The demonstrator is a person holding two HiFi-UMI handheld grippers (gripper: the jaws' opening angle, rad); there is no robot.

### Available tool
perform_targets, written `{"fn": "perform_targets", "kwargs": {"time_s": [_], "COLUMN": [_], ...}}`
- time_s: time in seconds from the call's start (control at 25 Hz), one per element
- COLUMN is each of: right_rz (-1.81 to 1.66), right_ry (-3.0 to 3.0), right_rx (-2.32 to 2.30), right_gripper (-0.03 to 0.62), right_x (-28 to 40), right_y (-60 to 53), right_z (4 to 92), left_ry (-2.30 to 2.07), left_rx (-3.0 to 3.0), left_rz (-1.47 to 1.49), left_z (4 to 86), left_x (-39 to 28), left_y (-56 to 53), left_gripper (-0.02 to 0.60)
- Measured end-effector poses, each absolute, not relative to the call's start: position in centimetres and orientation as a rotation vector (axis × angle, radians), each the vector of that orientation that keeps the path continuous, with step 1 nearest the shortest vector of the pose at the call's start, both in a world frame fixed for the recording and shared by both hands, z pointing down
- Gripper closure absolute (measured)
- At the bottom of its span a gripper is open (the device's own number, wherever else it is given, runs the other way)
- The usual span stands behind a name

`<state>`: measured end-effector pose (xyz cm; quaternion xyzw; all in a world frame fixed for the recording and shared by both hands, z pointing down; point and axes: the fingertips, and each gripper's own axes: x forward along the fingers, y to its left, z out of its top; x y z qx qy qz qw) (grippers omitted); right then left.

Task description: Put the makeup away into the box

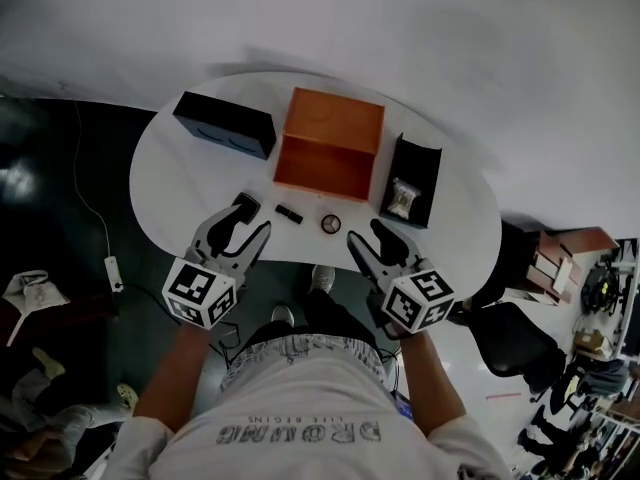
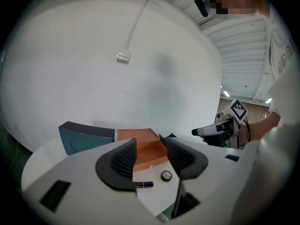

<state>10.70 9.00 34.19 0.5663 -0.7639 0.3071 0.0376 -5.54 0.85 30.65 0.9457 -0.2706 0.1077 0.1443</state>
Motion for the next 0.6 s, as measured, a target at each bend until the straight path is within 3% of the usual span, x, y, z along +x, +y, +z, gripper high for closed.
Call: {"fn": "perform_targets", "kwargs": {"time_s": [0.6], "right_rz": [0.986], "right_ry": [-2.388], "right_rx": [1.638], "right_gripper": [0.358], "right_x": [17.6], "right_y": [3.2], "right_z": [35.7], "left_ry": [-0.869], "left_rx": [2.683], "left_rz": [0.370], "left_z": [32.0], "left_x": [0.9], "left_y": [-4.0], "left_gripper": [0.364]}}
